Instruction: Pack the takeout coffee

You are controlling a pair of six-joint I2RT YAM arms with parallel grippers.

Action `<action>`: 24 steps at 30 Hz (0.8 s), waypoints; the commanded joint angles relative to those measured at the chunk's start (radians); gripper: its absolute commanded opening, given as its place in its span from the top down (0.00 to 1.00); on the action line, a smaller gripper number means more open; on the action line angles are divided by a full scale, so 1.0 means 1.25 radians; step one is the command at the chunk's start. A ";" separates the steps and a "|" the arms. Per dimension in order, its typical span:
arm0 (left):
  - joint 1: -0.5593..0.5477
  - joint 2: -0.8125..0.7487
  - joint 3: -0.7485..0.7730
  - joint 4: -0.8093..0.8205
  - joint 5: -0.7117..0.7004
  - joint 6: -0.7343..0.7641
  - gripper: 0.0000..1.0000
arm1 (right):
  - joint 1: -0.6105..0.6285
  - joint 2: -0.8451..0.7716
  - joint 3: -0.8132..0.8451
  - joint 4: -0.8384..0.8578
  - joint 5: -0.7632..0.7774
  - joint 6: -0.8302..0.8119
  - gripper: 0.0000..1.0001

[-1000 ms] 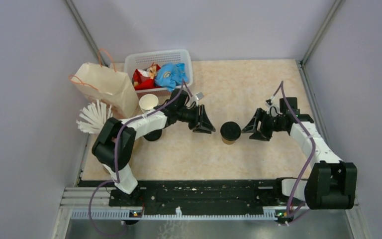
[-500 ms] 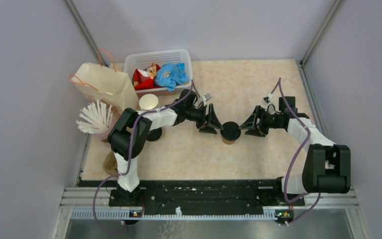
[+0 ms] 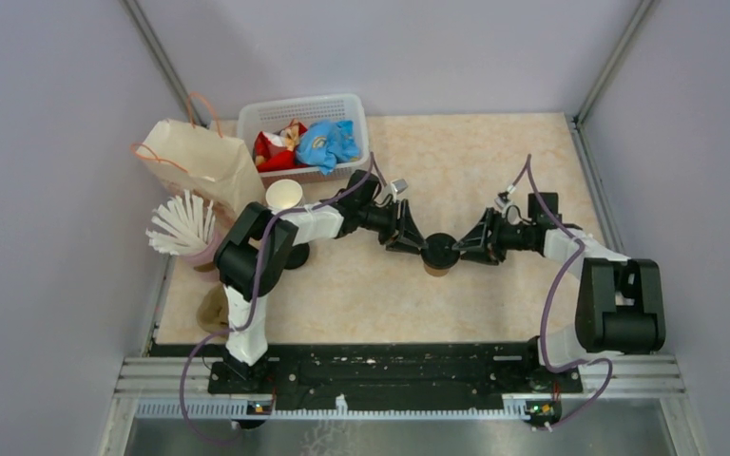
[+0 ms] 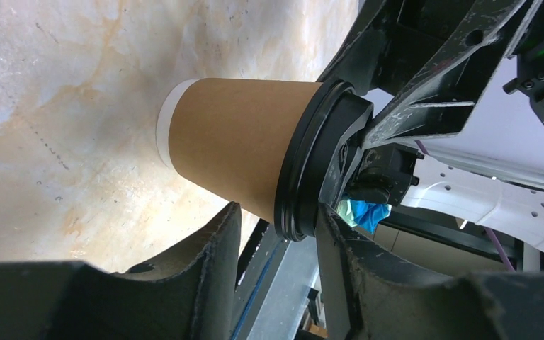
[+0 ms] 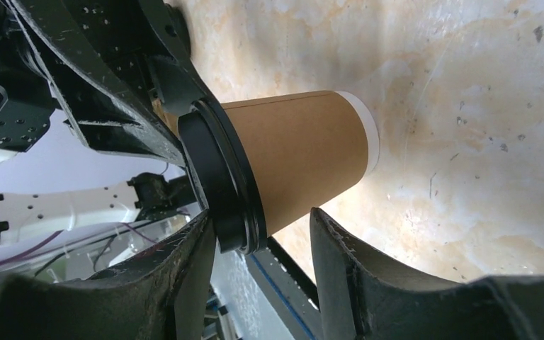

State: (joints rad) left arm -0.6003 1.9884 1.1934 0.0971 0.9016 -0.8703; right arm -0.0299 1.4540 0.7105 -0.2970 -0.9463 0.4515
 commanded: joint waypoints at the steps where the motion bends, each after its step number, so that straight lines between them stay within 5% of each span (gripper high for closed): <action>1: -0.003 0.019 0.005 -0.047 -0.045 0.045 0.53 | -0.002 0.028 -0.045 0.084 0.014 0.019 0.50; 8: -0.003 0.015 -0.030 -0.069 -0.064 0.079 0.56 | -0.057 0.047 -0.087 0.098 0.050 0.017 0.52; 19: -0.012 -0.075 -0.007 -0.044 -0.005 0.017 0.37 | -0.051 -0.049 0.053 -0.073 -0.036 -0.015 0.34; 24: -0.034 -0.105 -0.049 -0.006 0.004 -0.009 0.34 | 0.009 -0.014 0.072 -0.065 -0.042 -0.003 0.35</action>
State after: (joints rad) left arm -0.6159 1.9278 1.1660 0.0444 0.8928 -0.8555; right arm -0.0696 1.4269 0.7540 -0.3676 -0.9890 0.4561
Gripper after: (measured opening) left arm 0.660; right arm 0.669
